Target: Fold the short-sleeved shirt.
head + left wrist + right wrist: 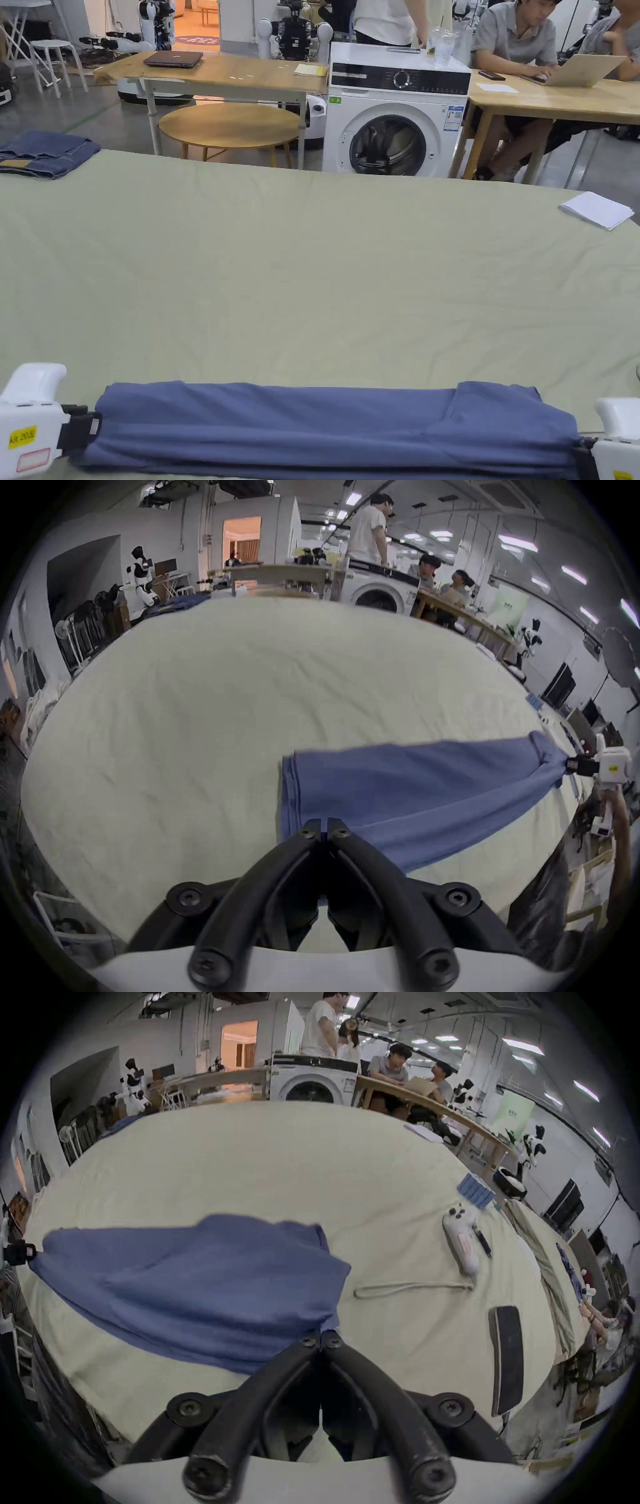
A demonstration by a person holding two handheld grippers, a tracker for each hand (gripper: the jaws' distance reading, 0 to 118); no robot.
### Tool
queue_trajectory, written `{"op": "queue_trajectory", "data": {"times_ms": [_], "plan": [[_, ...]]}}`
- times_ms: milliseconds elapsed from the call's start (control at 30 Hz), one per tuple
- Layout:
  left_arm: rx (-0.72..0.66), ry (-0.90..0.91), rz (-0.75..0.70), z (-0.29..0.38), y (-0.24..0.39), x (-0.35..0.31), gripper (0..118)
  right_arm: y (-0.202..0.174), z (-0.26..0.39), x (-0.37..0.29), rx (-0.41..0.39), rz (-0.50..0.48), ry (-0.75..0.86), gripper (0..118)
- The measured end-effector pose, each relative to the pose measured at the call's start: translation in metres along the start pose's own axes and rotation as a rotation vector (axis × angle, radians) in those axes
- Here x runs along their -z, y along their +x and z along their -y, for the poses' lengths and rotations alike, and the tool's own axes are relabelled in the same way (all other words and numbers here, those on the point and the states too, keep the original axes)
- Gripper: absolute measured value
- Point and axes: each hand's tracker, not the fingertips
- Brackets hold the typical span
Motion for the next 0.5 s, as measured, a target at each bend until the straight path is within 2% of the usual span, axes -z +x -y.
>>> {"op": "queue_trajectory", "data": {"times_ms": [233,333,367,400,433,467,500], "plan": [[-0.011,-0.042,-0.012,0.014,-0.005,0.022,0,-0.003,0.014,0.029,0.013,-0.007,-0.059,0],[-0.021,-0.037,-0.016,0.009,-0.005,0.023,0,-0.006,0.014,0.034,-0.011,0.010,-0.053,1],[-0.023,-0.038,-0.021,0.007,-0.004,0.021,0,-0.007,0.013,0.033,-0.018,0.015,-0.050,8],[-0.023,-0.035,-0.028,0.004,-0.002,0.020,5,-0.007,0.012,0.032,-0.028,0.024,-0.050,29],[-0.018,-0.022,-0.042,0.000,0.002,0.016,16,-0.009,0.009,0.027,-0.050,0.059,-0.048,47],[-0.008,-0.001,-0.059,-0.003,0.005,0.013,26,-0.011,0.007,0.021,-0.065,0.092,-0.030,59],[0.006,0.026,-0.080,-0.006,0.008,0.008,34,-0.011,0.005,0.015,-0.062,0.096,-0.001,62]]}}
